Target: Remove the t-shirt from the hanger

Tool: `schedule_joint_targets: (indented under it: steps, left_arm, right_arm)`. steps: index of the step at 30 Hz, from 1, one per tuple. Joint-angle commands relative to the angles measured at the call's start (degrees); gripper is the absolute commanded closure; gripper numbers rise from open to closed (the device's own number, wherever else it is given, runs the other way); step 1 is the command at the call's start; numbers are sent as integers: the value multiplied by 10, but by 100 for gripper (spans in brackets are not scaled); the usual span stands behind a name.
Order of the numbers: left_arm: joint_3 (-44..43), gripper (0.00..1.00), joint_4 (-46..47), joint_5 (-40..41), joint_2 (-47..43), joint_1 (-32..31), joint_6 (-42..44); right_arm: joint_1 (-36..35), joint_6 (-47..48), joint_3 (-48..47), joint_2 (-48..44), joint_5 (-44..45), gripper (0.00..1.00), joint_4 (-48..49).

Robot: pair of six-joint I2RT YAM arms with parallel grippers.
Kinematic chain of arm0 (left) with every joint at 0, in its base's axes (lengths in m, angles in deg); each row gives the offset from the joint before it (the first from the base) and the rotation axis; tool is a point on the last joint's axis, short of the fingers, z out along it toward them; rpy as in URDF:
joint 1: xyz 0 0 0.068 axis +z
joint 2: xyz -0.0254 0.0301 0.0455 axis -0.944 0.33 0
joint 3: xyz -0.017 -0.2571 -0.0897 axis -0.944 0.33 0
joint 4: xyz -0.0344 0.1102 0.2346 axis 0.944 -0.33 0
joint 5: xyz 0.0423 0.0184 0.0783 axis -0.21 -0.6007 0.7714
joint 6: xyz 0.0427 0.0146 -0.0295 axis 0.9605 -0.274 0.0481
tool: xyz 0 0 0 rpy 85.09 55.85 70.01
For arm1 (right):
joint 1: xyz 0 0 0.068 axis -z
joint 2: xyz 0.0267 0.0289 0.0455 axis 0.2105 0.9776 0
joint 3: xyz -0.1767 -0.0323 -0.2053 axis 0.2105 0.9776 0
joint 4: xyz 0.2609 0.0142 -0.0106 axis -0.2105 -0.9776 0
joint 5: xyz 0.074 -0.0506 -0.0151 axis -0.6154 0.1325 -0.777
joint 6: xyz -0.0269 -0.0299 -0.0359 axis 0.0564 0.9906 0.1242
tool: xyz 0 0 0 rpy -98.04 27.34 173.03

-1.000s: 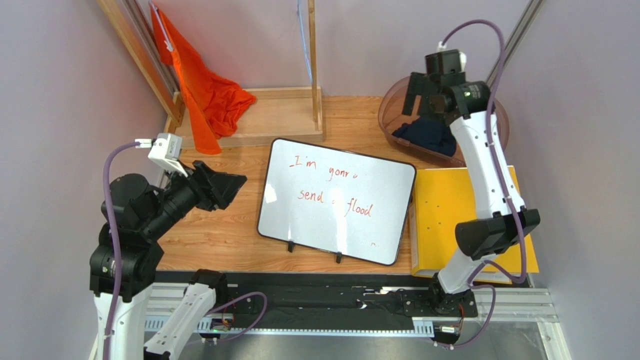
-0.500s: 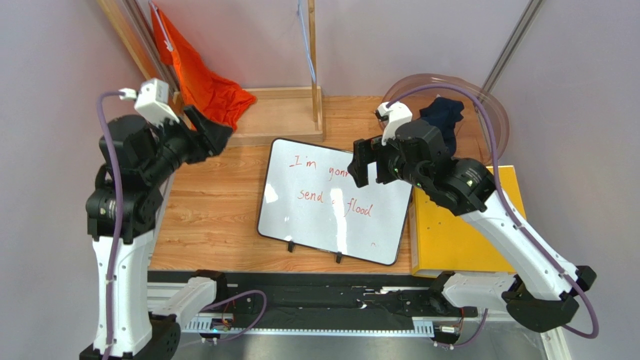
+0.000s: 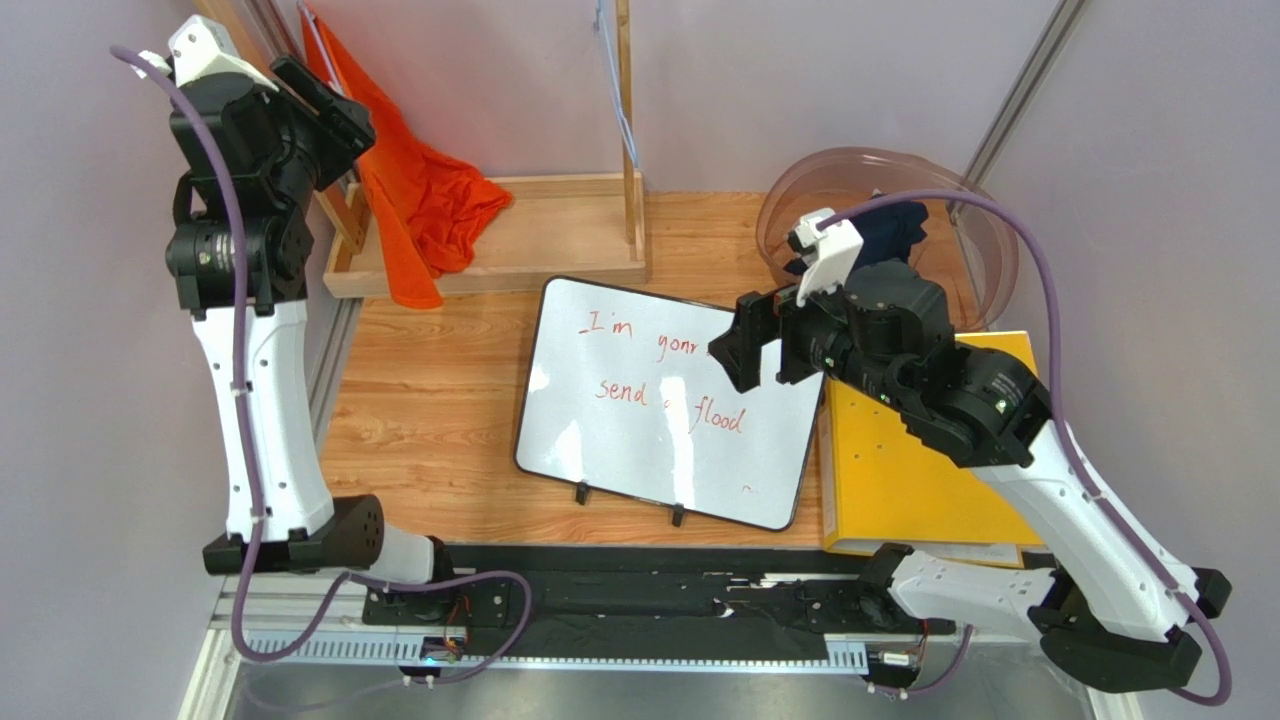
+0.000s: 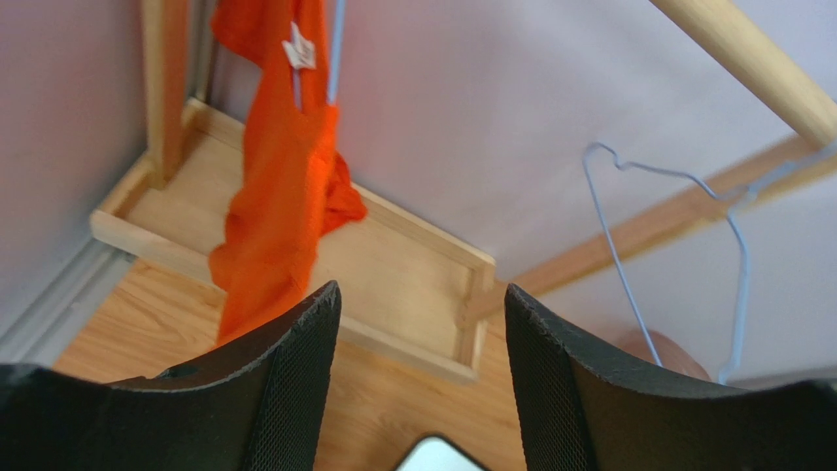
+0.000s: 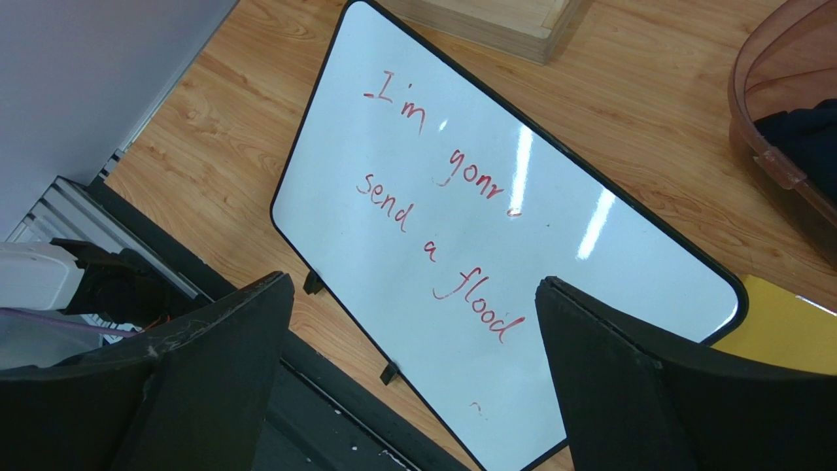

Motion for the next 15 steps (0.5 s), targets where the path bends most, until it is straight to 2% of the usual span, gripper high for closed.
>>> schedule_joint_targets:
  steps: [1, 9, 13, 15]
  left_arm:
    - [-15, 34, 79, 93, 45, 22, 65]
    - [47, 40, 186, 134, 94, 24, 109]
    - [99, 40, 217, 190, 108, 21, 112]
    - [131, 40, 275, 204, 97, 8, 141]
  right_arm:
    - [-2, 13, -4, -29, 18, 0, -1]
    - [-2, 9, -4, -48, 29, 0, -15]
    - [-2, 2, -1, -51, 19, 0, -15]
    - [-2, -3, 0, -51, 14, 0, -16]
